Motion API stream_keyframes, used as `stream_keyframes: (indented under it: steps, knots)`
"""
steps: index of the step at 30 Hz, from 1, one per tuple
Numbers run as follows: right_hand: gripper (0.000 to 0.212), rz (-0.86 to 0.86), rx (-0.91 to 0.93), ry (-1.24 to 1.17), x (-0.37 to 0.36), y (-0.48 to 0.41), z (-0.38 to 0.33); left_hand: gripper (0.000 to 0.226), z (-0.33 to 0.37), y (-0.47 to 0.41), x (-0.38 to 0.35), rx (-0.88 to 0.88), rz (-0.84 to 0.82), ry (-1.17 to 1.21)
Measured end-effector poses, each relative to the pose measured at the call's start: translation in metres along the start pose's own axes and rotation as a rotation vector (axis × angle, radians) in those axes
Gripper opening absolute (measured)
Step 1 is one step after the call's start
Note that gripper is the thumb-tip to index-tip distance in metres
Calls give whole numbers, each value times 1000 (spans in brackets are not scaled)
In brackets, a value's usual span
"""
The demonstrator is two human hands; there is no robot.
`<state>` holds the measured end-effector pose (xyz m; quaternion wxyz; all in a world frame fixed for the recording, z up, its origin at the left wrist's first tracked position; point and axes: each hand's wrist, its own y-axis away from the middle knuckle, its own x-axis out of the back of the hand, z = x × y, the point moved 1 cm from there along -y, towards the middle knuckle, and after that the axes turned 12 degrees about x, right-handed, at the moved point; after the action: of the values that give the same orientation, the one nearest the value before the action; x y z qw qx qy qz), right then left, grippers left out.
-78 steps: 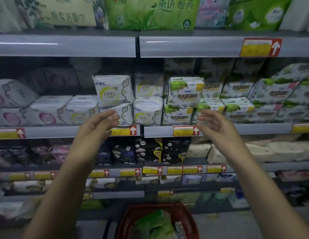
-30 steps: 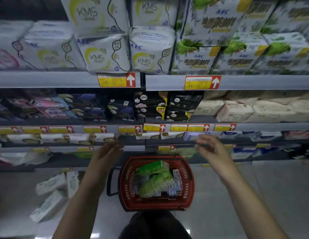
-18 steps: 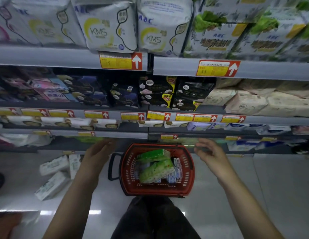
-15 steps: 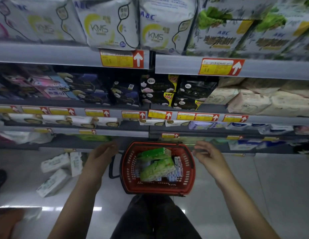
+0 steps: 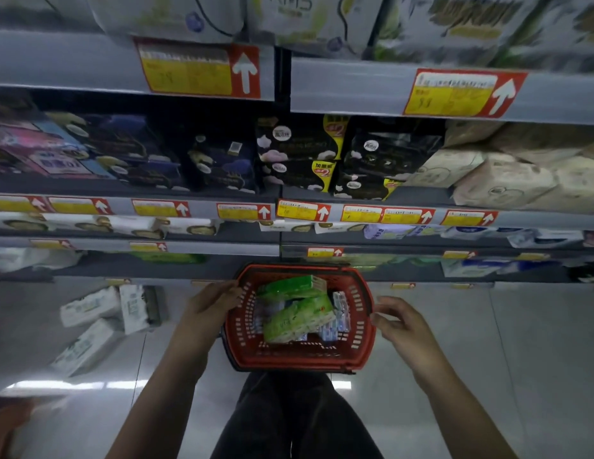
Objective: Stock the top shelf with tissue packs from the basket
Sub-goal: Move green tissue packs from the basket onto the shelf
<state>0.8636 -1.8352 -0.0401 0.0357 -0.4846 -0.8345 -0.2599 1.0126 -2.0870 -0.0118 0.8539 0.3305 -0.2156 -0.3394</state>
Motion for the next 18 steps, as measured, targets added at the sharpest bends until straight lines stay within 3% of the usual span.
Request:
stream_keyframes:
  steps: [10,18]
  knots:
    - [25,85,-148,-100,-18,-17,61,14,-46,-41,-6,96,-38,-97]
    - [18,75,-173,2,-22,-38,122,14,-103,-86,-9,206,-14,-130]
